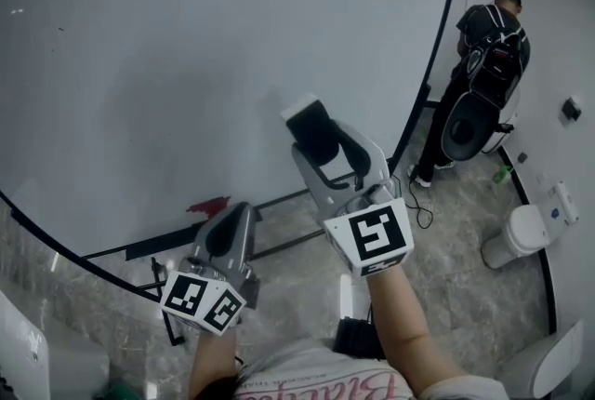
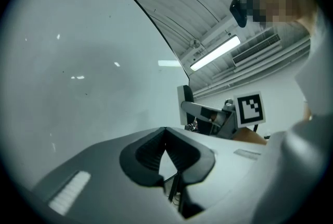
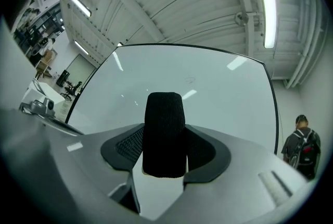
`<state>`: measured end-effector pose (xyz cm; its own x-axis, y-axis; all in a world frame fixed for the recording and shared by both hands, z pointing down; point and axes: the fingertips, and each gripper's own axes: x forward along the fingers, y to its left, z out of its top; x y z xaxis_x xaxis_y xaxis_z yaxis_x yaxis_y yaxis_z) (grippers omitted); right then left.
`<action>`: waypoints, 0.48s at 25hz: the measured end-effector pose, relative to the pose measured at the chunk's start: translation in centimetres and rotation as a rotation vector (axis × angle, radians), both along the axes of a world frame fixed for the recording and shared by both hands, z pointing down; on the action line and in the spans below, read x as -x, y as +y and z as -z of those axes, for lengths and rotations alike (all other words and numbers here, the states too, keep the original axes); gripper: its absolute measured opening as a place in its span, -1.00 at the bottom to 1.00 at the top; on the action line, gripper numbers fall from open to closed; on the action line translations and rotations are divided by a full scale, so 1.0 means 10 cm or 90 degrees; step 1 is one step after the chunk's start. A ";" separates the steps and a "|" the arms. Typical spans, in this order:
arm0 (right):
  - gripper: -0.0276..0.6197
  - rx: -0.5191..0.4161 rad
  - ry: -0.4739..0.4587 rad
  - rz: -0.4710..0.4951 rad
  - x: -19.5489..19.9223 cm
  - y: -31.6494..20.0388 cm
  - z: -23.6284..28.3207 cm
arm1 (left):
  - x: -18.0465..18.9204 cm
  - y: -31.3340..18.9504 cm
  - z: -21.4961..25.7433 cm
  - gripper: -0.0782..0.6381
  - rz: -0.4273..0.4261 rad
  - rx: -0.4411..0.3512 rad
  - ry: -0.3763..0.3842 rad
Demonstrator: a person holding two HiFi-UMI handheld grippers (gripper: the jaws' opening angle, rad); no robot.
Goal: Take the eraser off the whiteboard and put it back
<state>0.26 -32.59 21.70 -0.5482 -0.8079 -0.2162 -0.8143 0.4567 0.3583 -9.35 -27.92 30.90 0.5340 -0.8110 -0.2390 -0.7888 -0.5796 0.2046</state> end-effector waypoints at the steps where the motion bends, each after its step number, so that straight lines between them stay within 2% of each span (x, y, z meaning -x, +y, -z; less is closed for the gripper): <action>1: -0.20 0.015 -0.015 -0.002 -0.04 0.03 -0.07 | 0.00 0.00 0.00 -0.79 0.000 0.000 0.001; 7: -0.19 0.106 -0.089 -0.017 -0.26 0.21 -0.42 | -0.04 0.01 0.03 -0.79 0.000 -0.007 -0.001; 12: -0.19 0.128 -0.080 -0.018 -0.28 0.28 -0.66 | -0.09 0.02 0.04 -0.79 0.000 -0.012 -0.002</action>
<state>3.09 -29.78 28.27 -0.5040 -0.8562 -0.1138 -0.8600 0.4853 0.1576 -8.40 -27.72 30.48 0.5344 -0.8066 -0.2525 -0.7898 -0.5829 0.1906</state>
